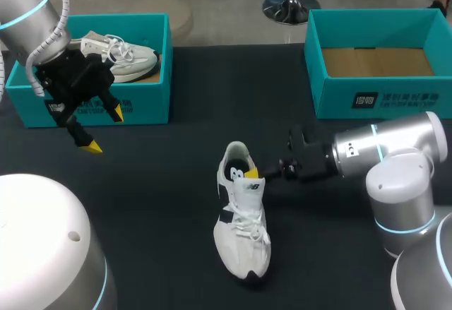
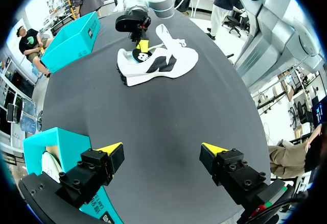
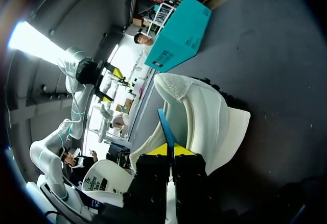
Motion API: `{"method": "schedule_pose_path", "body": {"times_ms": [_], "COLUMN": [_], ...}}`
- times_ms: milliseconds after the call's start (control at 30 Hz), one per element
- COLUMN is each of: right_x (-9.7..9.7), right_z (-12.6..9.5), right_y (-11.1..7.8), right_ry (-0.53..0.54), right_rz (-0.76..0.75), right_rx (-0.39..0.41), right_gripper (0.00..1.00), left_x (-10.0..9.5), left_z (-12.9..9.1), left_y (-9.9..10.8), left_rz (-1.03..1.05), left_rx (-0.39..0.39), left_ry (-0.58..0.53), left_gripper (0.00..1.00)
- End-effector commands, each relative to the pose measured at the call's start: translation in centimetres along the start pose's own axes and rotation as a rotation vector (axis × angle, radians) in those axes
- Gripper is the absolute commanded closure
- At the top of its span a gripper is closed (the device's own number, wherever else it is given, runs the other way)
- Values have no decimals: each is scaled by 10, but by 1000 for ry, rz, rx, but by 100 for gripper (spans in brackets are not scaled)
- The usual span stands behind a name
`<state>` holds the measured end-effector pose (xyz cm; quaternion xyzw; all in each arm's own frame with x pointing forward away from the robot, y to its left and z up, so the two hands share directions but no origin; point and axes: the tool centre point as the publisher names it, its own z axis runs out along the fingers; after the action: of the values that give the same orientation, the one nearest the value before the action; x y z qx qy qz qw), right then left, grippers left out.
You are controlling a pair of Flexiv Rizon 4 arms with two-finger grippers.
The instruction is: Take the shoe out of the shoebox, open the shoe tongue, remove and reinsert the insole, then place the shoe into the shoebox
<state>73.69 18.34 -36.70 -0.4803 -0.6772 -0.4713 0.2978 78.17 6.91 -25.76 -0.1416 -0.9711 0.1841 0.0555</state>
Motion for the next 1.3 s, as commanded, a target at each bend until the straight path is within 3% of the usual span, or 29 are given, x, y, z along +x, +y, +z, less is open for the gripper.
{"method": "schedule_pose_path", "body": {"times_ms": [33, 100, 233, 367, 500, 600, 667, 767, 800, 1033, 1167, 1300], "right_x": [-2, -2, 1, 4, 5, 8, 11, 14, 15, 29, 40, 49], "right_z": [2, 0, -3, -7, -10, -13, -15, -20, -22, -39, -51, -57], "right_y": [-7, -3, 7, 15, 22, 28, 33, 40, 43, 54, 57, 55], "right_ry": [-8, -12, -23, -34, -45, -54, -60, -74, -78, -135, -210, -295], "right_rz": [6, 6, -16, -37, -53, -68, -80, -100, -107, -119, -88, -45], "right_rx": [-4, -5, -7, -8, -9, -16, -20, -31, -41, -96, -128, -128], "right_gripper": [100, 100, 68, 56, 46, 45, 36, 33, 27, 11, 0, 0], "left_x": [0, 0, 0, 0, 0, 0, 0, 0, 0, 0, 0, 0], "left_z": [0, 0, 0, 0, 0, 0, 0, 0, 0, 0, 0, 0], "left_y": [0, 0, 0, 0, 0, 0, 0, 0, 0, 0, 0, 0], "left_rz": [0, 0, 0, 0, 0, 0, 0, 0, 0, 0, 0, 0], "left_rx": [-3, -3, -3, -3, -3, -3, -3, -3, -3, -3, -3, -3], "left_ry": [2, 2, 2, 2, 2, 2, 2, 2, 2, 2, 2, 2], "left_gripper": [0, 0, 0, 0, 0, 0, 0, 0, 0, 0, 0, 0]}}
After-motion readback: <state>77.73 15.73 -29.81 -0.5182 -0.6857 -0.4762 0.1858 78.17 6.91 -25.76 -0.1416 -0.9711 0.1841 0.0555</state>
